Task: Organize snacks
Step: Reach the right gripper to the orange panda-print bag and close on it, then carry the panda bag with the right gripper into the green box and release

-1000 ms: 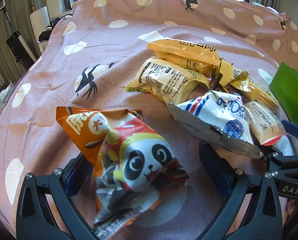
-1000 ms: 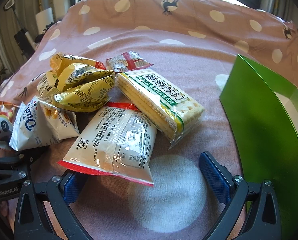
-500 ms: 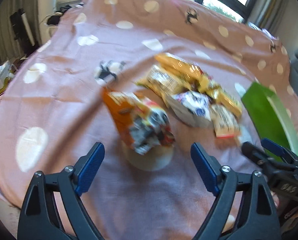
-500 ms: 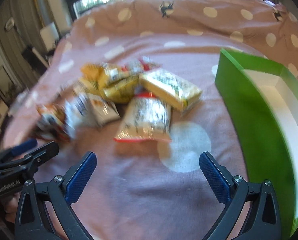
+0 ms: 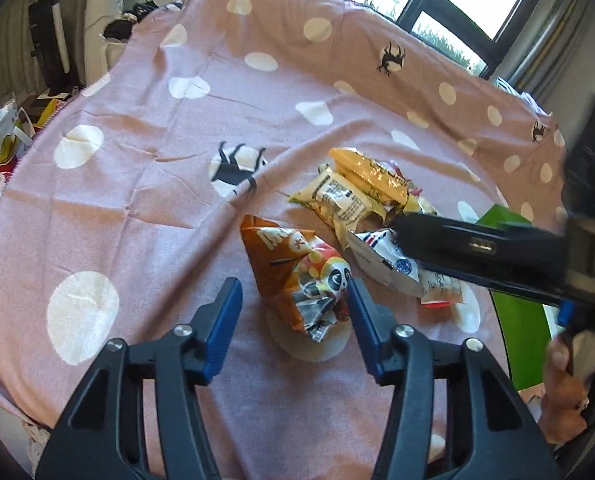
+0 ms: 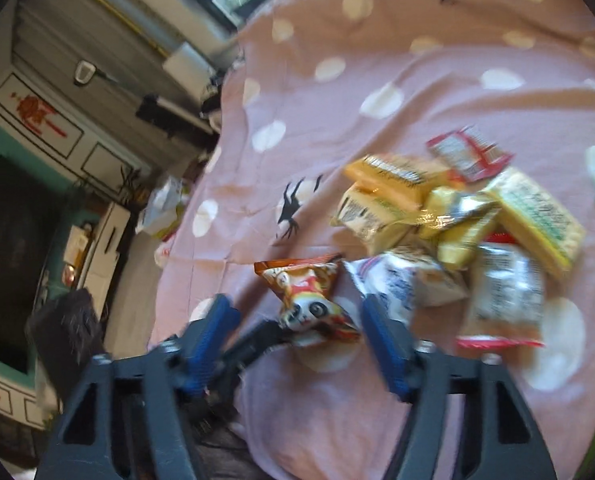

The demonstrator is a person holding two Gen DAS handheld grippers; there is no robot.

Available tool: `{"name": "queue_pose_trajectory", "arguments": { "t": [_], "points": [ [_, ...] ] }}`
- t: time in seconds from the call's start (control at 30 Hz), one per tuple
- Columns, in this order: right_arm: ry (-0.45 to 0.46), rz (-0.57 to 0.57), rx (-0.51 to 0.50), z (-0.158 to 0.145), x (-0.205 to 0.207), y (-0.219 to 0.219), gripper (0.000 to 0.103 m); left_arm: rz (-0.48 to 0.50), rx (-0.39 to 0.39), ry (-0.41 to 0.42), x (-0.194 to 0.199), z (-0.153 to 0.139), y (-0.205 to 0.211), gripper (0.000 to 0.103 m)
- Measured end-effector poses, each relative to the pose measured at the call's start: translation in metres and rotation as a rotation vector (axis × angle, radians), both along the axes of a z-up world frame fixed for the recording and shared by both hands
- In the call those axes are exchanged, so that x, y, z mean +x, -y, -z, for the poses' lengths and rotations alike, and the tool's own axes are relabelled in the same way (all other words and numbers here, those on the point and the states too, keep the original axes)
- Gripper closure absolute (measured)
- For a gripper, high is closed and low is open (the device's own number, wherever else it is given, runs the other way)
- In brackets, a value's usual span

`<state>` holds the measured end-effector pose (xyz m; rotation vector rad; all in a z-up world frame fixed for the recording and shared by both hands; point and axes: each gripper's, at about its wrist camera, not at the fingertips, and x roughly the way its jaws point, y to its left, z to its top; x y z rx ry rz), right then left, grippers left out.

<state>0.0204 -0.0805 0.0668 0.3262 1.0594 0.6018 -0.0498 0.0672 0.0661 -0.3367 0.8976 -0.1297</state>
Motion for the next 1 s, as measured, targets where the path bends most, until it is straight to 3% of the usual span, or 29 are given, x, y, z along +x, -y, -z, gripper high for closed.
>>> {"name": "queue_pose_trajectory", "arguments": {
  "t": [0.17,0.3,0.47,0.6,0.77,1.0],
  "points": [
    [-0.113,-0.046,0.024,0.023,0.02,-0.027,0.053,0.023,-0.061,-0.037,0.009,0.007,-0.001,0.052],
    [-0.145,-0.03,-0.057,0.036,0.029,-0.036,0.053,0.027,-0.053,-0.055,0.014,0.013,-0.001,0.054],
    [-0.208,-0.055,-0.053,0.053,0.033,-0.043,0.053,0.045,-0.046,-0.057,0.016,0.017,-0.001,0.059],
    [-0.216,-0.05,-0.066,0.062,0.034,-0.046,0.052,0.068,-0.005,-0.037,0.014,0.018,0.003,0.062],
    [-0.216,-0.041,-0.008,0.063,0.031,-0.039,0.057,0.076,0.027,-0.008,0.007,0.011,0.01,0.062],
    [-0.115,-0.019,0.033,0.031,0.012,-0.024,0.057,0.097,0.064,0.095,-0.007,-0.028,0.024,0.062]
  ]
}}
